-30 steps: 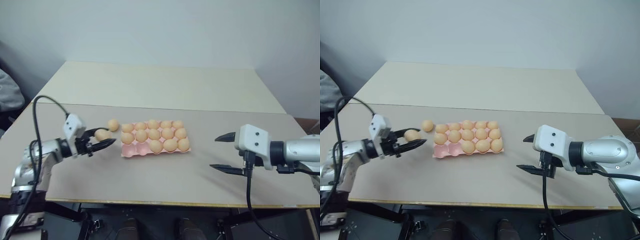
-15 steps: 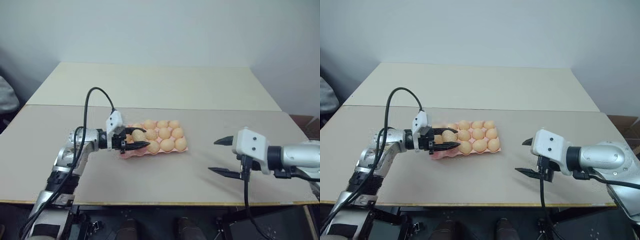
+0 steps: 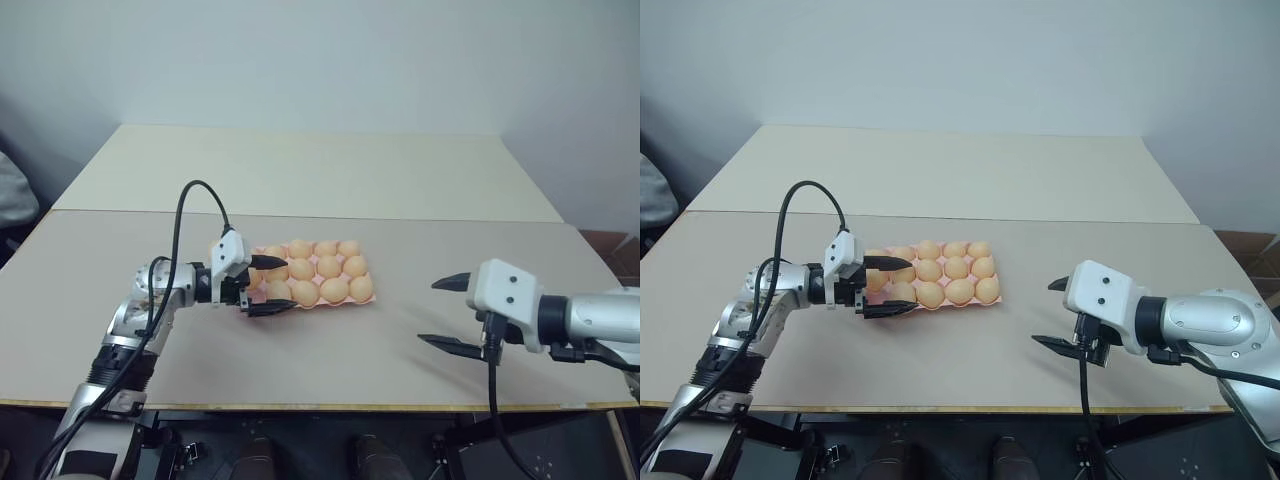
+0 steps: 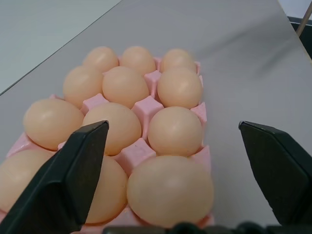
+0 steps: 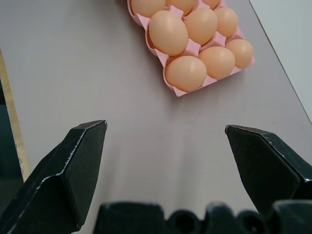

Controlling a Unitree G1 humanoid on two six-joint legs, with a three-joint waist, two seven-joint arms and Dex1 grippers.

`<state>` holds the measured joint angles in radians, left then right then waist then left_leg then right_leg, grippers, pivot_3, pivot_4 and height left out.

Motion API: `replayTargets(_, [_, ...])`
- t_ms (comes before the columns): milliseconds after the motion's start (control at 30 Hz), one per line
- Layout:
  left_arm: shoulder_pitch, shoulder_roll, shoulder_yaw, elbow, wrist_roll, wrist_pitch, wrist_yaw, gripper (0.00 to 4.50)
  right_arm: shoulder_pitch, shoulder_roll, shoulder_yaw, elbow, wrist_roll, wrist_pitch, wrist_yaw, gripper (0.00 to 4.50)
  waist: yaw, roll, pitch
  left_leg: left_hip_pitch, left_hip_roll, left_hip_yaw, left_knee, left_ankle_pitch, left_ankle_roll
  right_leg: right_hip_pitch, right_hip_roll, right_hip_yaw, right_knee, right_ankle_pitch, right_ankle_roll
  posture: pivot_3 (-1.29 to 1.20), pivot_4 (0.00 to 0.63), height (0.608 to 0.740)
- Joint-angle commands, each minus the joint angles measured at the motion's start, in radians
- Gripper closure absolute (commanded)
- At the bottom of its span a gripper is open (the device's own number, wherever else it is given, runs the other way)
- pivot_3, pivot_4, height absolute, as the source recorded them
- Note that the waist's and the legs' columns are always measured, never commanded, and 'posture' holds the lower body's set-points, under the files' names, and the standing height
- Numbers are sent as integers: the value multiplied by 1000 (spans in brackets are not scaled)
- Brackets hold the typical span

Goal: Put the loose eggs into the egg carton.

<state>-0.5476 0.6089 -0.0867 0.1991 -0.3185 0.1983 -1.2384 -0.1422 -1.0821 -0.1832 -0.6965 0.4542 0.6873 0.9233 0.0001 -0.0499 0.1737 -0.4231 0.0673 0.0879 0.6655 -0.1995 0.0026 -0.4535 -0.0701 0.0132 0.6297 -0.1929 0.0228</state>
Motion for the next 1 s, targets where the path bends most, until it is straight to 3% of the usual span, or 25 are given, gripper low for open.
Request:
replayTargets(33, [6, 12, 48, -60, -31, -15, 6, 37, -26, -4, -10, 4, 2, -26, 8, 0, 0, 0, 0, 0, 0, 0, 0, 0, 0, 0, 0, 0, 0, 0, 0, 0, 150, 740])
replayTargets(267, [65, 68, 169, -106, -36, 8, 105, 37, -35, -7, -6, 16, -2, -34, 19, 0, -6, 0, 0, 0, 0, 0, 0, 0, 0, 0, 0, 0, 0, 0, 0, 0, 150, 740])
replayTargets(600, [467, 258, 587, -317, -160, 151, 174, 37, -53, -15, 4, 43, -3, -54, 58, 0, -14, 0, 0, 1, 2, 1, 0, 0, 0, -1, -1, -1, 0, -4, -5, 0, 150, 740])
replayTargets(800, [651, 234, 727, -442, -172, 243, 293, 37, -128, -2, 73, 108, -18, -100, 92, 0, -8, 0, 0, 1, 1, 3, 0, 0, 0, -2, -5, -2, -1, -5, -5, 0, 150, 740])
replayTargets(1000, [690, 206, 732, -513, -195, 272, 351, 37, -187, 7, 127, 165, -41, -140, 122, 0, -6, 0, 0, 1, 1, 3, -1, 0, -1, -2, -5, -2, 0, -5, -5, 0, 150, 740])
